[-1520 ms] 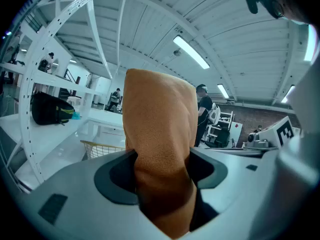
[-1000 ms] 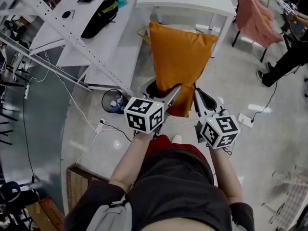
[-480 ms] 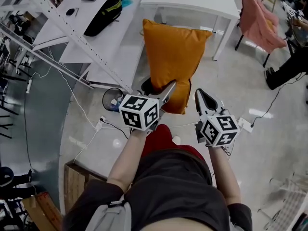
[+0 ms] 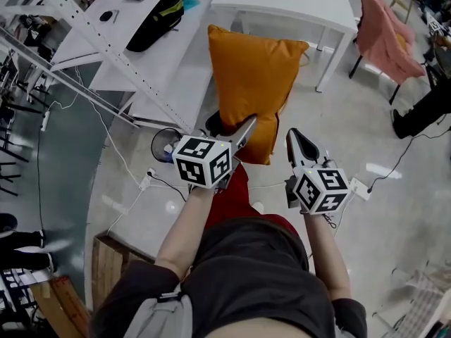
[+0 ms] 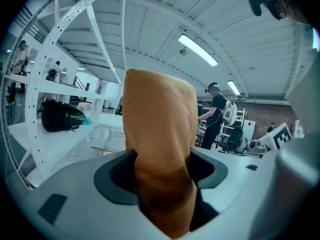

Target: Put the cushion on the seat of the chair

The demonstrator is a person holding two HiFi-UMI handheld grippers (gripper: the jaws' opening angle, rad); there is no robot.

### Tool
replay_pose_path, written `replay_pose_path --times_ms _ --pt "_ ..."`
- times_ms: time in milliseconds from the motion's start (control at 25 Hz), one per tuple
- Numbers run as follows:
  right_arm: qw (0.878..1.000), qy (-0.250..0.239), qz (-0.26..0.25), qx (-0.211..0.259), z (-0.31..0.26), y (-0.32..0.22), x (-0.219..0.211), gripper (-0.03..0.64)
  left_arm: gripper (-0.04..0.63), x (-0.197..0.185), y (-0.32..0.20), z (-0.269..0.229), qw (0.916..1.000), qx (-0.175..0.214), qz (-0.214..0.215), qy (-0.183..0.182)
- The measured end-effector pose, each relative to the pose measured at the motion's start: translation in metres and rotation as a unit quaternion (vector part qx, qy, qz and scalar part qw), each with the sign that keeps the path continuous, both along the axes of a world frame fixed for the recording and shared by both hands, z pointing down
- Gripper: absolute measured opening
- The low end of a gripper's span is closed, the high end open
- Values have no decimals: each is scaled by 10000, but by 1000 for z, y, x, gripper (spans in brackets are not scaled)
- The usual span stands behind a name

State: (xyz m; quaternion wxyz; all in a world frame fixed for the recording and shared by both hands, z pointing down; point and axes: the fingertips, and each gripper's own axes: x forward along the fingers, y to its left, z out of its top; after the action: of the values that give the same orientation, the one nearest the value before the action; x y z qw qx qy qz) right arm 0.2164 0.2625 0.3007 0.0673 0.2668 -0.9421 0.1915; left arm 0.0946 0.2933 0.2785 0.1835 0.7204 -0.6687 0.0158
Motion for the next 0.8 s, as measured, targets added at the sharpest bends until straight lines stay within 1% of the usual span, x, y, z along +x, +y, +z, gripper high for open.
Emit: replay_pose_path --times_ms 240,400,560,800 --pt "10000 -35 37 15 -3 -19 -9 17 301 -12 -17 0 10000 9 -13 -19" --pt "10000 -17 15 -1 -1 -30 -22 17 301 -26 -30 3 10000 -6 -13 6" --pt "10000 40 -10 -33 3 -46 -39 17 299 -43 -47 8 10000 -36 -18 53" --pt "9999 114 16 -102 12 -76 -75 17 301 -80 -81 18 9999 -103 31 82"
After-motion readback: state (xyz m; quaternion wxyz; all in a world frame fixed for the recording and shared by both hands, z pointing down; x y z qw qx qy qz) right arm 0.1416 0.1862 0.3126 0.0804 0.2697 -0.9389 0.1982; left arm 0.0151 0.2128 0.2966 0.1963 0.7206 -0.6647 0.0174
